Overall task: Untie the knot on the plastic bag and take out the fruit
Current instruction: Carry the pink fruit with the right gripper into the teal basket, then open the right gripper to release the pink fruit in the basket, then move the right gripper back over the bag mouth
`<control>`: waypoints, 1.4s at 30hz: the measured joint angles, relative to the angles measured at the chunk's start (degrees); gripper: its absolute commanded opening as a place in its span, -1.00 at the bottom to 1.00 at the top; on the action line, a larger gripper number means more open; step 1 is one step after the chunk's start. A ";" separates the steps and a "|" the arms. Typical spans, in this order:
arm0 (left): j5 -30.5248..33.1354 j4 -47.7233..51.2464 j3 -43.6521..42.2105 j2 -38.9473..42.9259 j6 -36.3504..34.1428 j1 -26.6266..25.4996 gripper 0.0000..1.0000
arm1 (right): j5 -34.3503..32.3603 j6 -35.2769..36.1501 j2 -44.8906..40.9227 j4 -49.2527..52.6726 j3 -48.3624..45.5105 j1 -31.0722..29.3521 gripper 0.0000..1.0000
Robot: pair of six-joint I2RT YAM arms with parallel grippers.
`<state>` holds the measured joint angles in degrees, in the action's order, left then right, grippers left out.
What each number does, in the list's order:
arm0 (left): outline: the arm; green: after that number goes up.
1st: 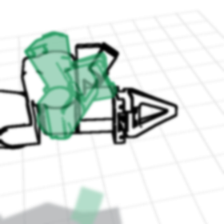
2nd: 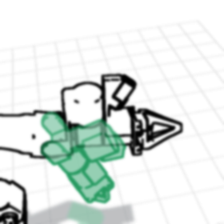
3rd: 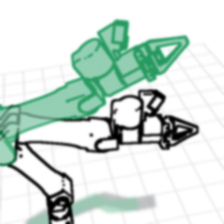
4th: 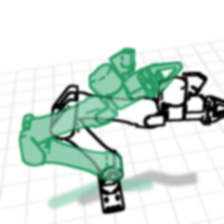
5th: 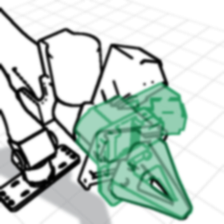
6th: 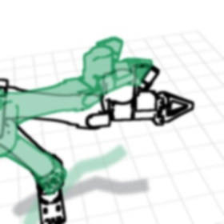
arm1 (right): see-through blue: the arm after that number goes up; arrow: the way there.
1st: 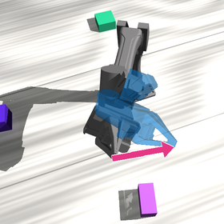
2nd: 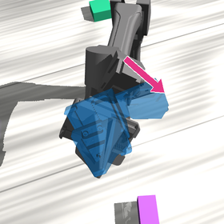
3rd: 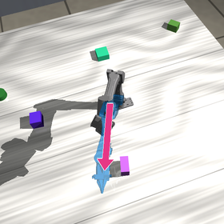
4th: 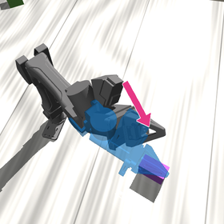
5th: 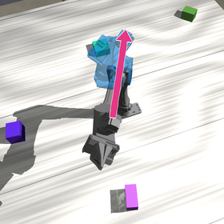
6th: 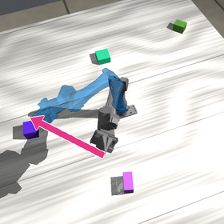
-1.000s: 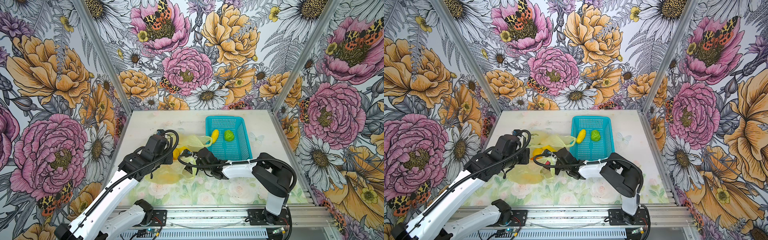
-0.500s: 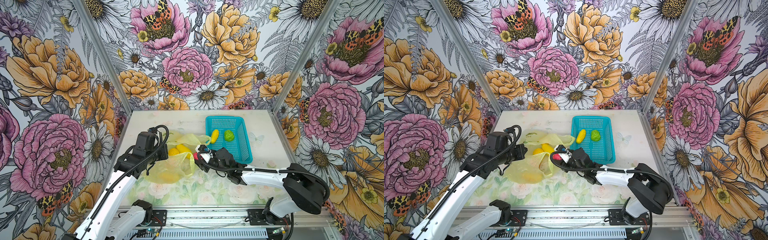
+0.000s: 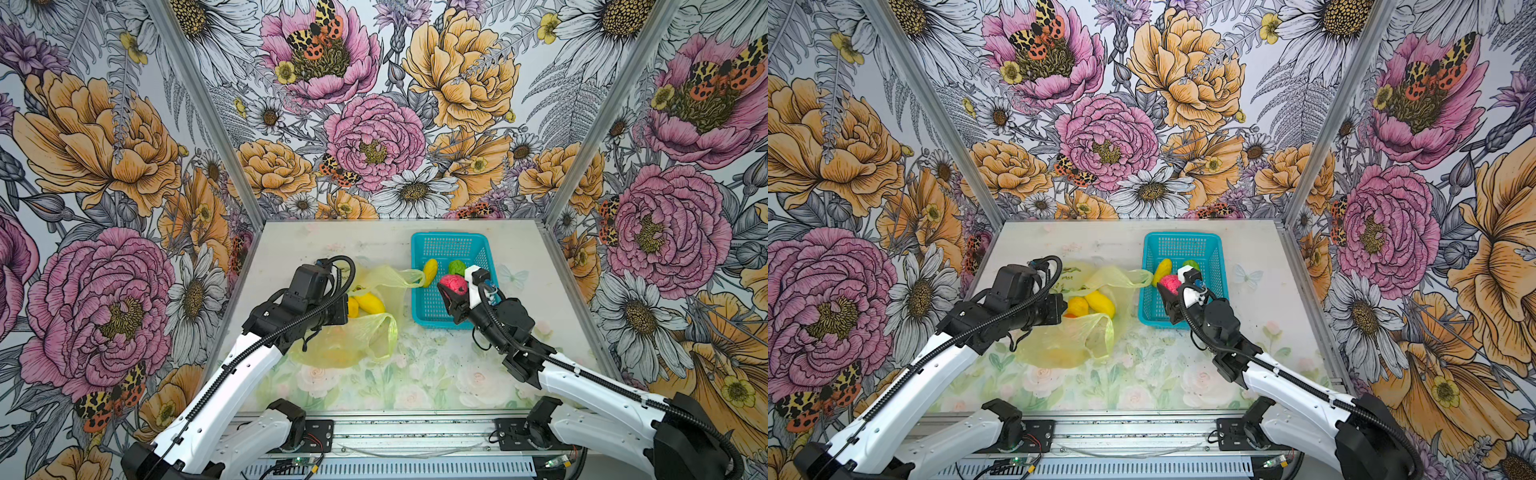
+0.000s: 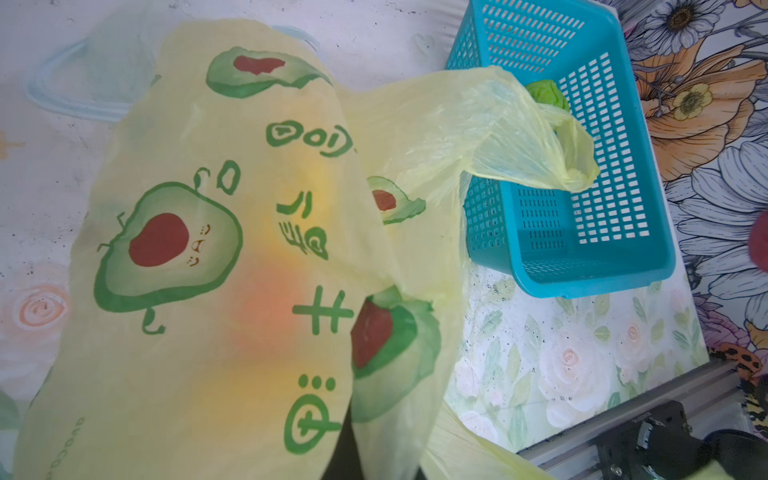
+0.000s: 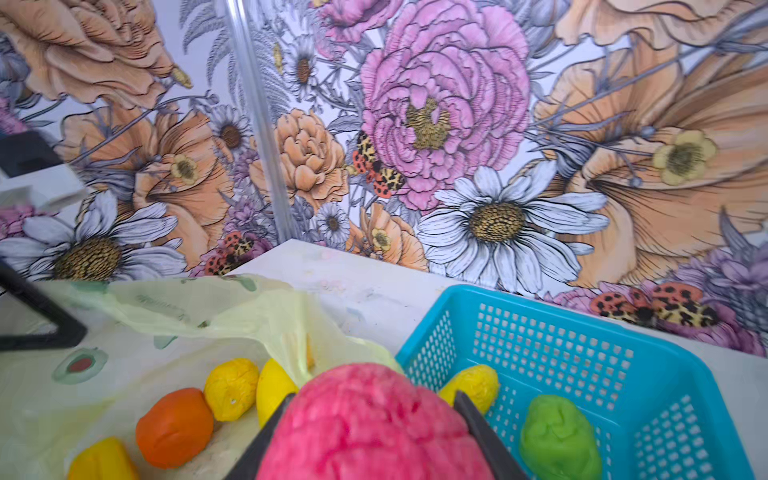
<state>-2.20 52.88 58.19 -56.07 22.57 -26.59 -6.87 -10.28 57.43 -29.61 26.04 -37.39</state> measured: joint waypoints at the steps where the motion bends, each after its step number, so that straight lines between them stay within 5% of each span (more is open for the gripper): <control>1: 0.35 0.15 0.00 0.04 -0.02 -0.55 -1.00 | -0.44 -1.05 0.26 0.26 -0.09 2.08 -0.98; 6: 1.36 0.50 0.00 0.13 0.00 -1.62 -1.00 | -0.87 -5.22 8.11 2.25 2.23 9.03 -1.00; 11: 1.97 0.87 0.00 0.15 0.02 -2.12 -1.00 | -0.22 -8.55 24.59 8.39 12.92 13.22 -0.93; 17: 2.82 0.90 0.00 0.20 0.22 -2.49 -1.00 | 1.77 -10.45 41.94 15.93 26.69 14.82 -0.97; 24: 3.10 0.90 0.00 0.20 0.94 -2.60 -1.00 | 2.16 -11.65 50.58 21.64 31.76 14.86 -0.84; 31: 3.13 0.90 0.00 0.20 1.07 -2.60 -1.00 | 1.07 -12.15 51.91 23.82 33.18 14.97 0.16; 36: 3.10 0.90 0.00 0.20 1.07 -2.49 -1.00 | 1.11 -12.46 51.01 22.84 31.80 14.97 0.48; 42: 3.10 0.90 0.00 0.20 1.07 -2.49 -1.00 | 2.21 -12.15 41.64 19.98 23.10 14.97 0.57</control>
<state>0.91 53.78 58.19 -55.88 23.64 -29.08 -4.67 -22.44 99.07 -9.63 49.15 -22.41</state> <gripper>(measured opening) 0.045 0.775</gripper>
